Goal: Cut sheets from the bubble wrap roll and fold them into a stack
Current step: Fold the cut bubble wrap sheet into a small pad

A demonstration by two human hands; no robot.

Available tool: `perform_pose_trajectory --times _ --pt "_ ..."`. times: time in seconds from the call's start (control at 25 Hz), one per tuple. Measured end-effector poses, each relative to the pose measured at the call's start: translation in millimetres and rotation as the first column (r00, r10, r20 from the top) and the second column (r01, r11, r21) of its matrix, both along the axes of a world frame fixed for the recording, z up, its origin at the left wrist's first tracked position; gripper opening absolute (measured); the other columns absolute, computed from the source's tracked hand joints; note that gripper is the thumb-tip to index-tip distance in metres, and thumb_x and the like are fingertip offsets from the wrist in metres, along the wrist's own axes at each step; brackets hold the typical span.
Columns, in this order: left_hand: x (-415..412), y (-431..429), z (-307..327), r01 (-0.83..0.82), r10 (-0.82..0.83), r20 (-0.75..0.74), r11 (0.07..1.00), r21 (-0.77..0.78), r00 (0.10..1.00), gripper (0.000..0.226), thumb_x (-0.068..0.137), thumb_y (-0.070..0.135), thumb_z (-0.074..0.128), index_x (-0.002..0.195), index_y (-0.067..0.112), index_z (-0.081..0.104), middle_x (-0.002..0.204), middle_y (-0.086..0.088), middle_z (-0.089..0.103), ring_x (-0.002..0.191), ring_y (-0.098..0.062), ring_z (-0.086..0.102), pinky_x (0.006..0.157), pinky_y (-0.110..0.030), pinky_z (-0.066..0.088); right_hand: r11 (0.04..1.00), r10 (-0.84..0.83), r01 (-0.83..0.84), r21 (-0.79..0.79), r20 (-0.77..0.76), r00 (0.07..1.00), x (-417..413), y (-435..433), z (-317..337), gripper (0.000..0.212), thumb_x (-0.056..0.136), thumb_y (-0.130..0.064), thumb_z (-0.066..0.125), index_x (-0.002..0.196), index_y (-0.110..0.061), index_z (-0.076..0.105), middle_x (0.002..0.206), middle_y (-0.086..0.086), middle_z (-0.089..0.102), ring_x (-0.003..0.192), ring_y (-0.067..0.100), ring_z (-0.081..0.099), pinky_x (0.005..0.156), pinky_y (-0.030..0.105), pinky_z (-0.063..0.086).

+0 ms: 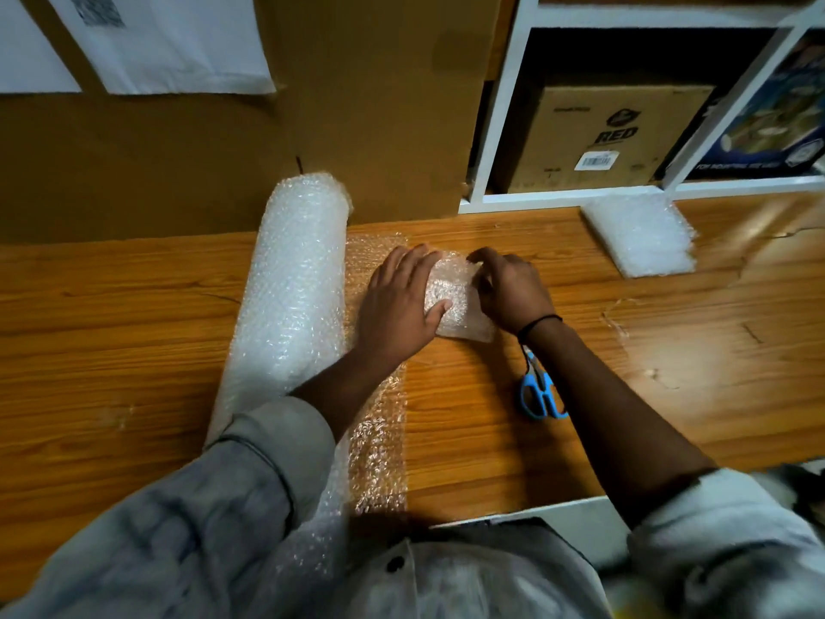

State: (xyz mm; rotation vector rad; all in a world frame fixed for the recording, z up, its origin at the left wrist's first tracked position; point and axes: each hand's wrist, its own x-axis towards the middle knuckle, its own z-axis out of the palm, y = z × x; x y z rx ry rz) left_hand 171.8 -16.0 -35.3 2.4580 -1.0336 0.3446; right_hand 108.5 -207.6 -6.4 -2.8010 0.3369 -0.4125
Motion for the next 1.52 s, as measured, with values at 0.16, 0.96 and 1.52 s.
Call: perform_pose_trajectory --times 0.16,0.96,1.52 --pt "17 -21 -6 -0.006 0.017 -0.068 0.987 0.159 0.998 0.074 0.101 0.051 0.05 0.163 0.023 0.019 0.172 0.0 0.016 0.159 -0.028 0.008 0.125 -0.048 0.015 1.0 -0.025 0.025 -0.003 -0.144 0.989 49 -31 1 0.038 0.097 -0.015 0.056 0.134 -0.021 0.057 0.111 0.014 0.072 0.108 0.037 0.064 0.096 0.045 0.046" --pt "7 -49 -46 -0.074 0.167 -0.173 0.893 0.443 0.971 0.083 0.094 0.058 0.002 0.165 0.016 0.014 0.173 -0.002 0.005 0.157 -0.04 -0.009 0.125 -0.057 -0.006 0.982 0.157 -0.178 -0.057 -0.266 0.951 33 -28 -65 0.061 0.107 -0.033 0.031 0.162 -0.008 0.021 0.172 0.017 0.004 0.158 0.038 -0.006 0.127 0.057 0.0" --pt "-1 -63 -39 -0.106 0.259 -0.254 0.863 0.493 0.932 0.072 0.109 0.052 0.025 0.165 0.016 0.0 0.173 -0.004 -0.009 0.155 -0.041 -0.02 0.124 -0.059 -0.01 0.997 -0.072 0.079 0.009 -0.31 0.948 23 -23 -40 0.061 0.096 -0.039 0.051 0.149 -0.012 0.036 0.148 0.019 0.04 0.13 0.042 0.036 0.106 0.055 0.031"
